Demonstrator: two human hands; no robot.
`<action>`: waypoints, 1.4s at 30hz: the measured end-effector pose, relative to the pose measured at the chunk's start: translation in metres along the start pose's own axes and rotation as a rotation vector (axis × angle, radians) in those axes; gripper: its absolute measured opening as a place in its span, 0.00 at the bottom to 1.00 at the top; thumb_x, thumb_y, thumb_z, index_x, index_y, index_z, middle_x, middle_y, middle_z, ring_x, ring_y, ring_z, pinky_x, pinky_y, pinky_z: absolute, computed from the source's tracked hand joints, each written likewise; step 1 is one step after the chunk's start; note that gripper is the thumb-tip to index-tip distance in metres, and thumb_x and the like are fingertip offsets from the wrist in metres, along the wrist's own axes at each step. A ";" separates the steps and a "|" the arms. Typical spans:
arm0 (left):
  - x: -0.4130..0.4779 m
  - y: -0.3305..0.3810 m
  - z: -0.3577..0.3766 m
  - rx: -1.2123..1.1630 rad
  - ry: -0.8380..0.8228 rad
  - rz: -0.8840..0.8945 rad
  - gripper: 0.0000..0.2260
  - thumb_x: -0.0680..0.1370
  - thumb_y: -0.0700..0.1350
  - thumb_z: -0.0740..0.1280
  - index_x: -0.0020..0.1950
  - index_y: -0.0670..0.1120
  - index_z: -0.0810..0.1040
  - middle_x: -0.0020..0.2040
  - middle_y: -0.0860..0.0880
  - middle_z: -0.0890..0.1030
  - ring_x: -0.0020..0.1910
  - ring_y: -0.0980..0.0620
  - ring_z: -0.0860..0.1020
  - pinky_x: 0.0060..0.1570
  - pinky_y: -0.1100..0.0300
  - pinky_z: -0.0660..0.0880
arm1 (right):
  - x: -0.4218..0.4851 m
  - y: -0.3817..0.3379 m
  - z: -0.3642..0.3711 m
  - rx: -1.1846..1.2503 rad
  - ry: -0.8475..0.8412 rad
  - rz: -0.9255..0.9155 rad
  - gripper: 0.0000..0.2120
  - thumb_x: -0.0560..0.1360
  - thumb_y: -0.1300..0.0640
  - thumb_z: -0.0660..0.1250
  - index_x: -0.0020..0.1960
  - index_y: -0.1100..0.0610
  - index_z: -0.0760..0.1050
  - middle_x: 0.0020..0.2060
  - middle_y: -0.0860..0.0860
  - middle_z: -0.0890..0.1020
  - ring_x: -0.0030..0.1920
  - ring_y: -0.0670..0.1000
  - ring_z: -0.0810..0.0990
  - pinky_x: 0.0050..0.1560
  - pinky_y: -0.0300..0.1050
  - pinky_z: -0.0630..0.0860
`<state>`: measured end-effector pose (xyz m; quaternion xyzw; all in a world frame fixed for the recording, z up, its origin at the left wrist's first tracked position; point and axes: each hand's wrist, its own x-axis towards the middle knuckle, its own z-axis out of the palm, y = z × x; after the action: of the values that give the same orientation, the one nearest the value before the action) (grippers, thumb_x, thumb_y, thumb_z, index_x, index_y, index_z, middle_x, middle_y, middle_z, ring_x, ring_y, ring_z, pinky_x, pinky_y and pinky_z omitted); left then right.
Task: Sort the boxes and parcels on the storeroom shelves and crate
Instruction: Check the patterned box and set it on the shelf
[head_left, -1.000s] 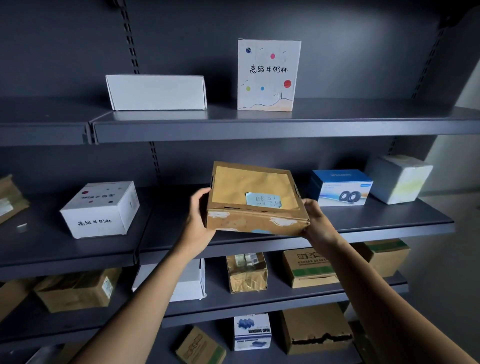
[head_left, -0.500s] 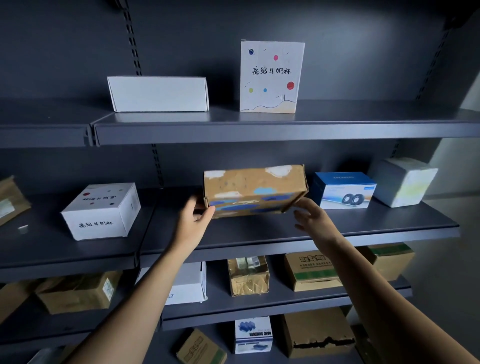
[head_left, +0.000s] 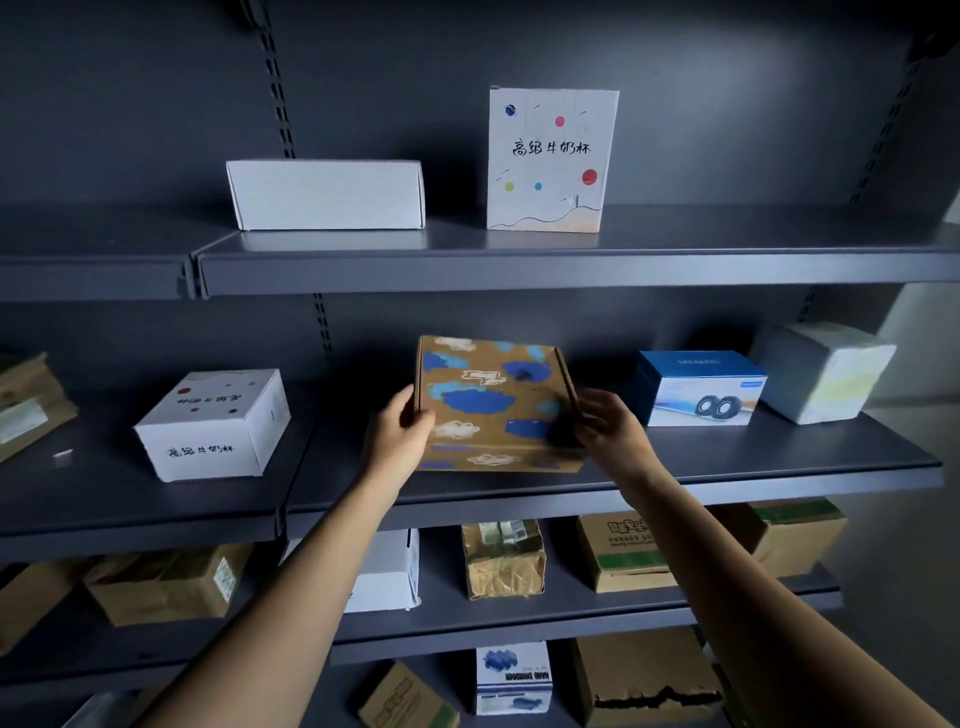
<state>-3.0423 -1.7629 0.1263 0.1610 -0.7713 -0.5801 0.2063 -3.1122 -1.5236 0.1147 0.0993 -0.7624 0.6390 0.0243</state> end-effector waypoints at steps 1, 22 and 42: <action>0.001 -0.002 0.002 0.015 -0.002 -0.014 0.20 0.80 0.44 0.65 0.72 0.47 0.69 0.64 0.50 0.76 0.55 0.54 0.73 0.53 0.62 0.67 | 0.002 0.002 0.002 -0.026 -0.012 0.002 0.20 0.75 0.76 0.61 0.64 0.62 0.71 0.55 0.57 0.79 0.53 0.53 0.79 0.47 0.36 0.79; 0.002 0.001 -0.027 0.240 0.243 0.064 0.17 0.78 0.35 0.61 0.67 0.43 0.71 0.64 0.44 0.72 0.64 0.47 0.71 0.55 0.65 0.64 | -0.003 -0.034 0.090 -0.349 -0.252 -0.274 0.18 0.77 0.66 0.63 0.66 0.58 0.73 0.62 0.55 0.79 0.63 0.53 0.76 0.64 0.49 0.73; 0.097 -0.083 -0.284 0.044 0.128 -0.175 0.12 0.74 0.49 0.65 0.55 0.45 0.75 0.49 0.44 0.76 0.49 0.49 0.74 0.49 0.57 0.68 | -0.034 -0.080 0.363 -0.354 -0.338 0.021 0.24 0.77 0.62 0.65 0.72 0.60 0.66 0.67 0.55 0.75 0.64 0.54 0.76 0.62 0.43 0.72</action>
<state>-2.9814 -2.0687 0.1275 0.2692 -0.7521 -0.5673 0.2000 -3.0314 -1.8881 0.1208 0.1912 -0.8567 0.4700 -0.0932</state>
